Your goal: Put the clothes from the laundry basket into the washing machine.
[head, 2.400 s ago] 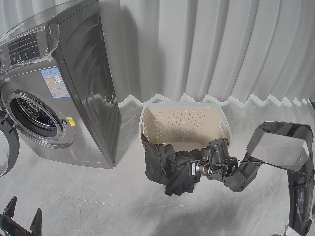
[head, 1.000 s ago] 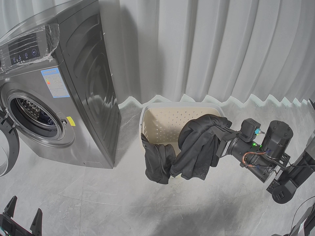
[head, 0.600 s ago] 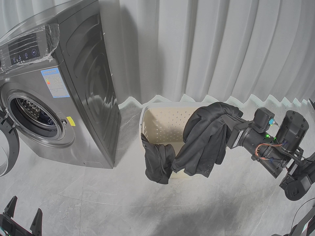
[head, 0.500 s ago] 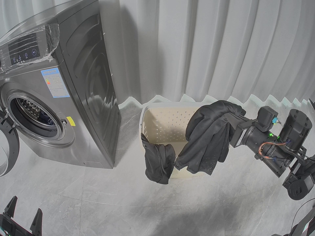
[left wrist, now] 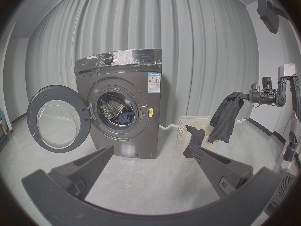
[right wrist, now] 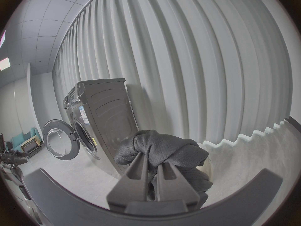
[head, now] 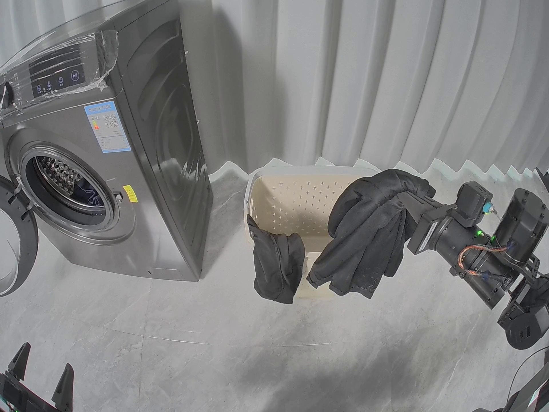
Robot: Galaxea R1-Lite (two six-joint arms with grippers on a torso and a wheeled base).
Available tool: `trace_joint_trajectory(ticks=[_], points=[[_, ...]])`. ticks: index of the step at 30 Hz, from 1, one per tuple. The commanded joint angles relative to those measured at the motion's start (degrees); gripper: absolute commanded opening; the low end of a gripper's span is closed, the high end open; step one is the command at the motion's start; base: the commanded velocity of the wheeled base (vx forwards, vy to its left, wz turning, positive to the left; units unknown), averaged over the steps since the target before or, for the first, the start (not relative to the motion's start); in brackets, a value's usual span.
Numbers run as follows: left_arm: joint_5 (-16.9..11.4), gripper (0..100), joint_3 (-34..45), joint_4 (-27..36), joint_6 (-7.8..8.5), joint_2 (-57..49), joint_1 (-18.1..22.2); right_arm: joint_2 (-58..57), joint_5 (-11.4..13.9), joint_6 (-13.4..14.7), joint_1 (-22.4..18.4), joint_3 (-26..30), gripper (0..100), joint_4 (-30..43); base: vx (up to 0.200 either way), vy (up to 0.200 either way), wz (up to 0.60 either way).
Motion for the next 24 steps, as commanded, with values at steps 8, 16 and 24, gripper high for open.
trace_joint_trajectory(ticks=[8,16,24], points=[[0.04,100,0.84,0.0,-0.19,-0.93,0.0,0.14,-0.02,0.15,0.72,-0.16,0,-0.21,-0.05,0.0,0.0],[0.04,100,0.84,0.0,-0.54,-0.93,0.0,0.05,-0.02,0.24,0.72,-0.16,0,-0.21,0.0,0.2,0.0],[-0.05,100,0.84,0.0,-0.71,-0.93,0.0,0.05,-0.02,0.41,0.72,0.02,0,-0.3,0.0,0.2,0.0]])
